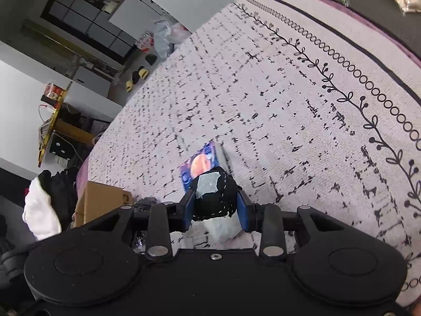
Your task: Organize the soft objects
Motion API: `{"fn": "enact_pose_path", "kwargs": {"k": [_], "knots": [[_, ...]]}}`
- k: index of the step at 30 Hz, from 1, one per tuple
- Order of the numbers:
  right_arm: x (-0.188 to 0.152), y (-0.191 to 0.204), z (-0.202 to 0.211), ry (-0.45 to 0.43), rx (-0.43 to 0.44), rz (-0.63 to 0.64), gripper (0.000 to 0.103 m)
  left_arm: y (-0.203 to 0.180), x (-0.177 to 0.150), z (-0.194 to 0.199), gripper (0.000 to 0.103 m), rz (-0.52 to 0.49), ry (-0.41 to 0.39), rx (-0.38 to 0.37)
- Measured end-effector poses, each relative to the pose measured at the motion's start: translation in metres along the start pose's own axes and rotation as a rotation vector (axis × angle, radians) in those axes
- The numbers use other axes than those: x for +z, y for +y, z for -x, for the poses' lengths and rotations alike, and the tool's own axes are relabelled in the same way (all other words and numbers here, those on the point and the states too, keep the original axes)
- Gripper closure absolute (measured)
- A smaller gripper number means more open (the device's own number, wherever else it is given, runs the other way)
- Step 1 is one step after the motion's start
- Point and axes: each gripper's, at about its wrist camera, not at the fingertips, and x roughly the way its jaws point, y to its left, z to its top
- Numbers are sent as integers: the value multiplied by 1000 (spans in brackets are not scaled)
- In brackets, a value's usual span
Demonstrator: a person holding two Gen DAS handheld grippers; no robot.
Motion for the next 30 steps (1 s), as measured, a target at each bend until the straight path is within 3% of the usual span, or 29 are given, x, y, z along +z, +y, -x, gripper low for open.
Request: {"fn": "enact_pose_path", "kwargs": {"k": [14, 30], "knots": [[-9, 47, 35, -105, 33, 82, 69, 27, -7, 55, 77, 13, -68, -1], [-29, 102, 48, -144, 65, 178, 69, 63, -5, 102, 77, 38, -153, -15]]}}
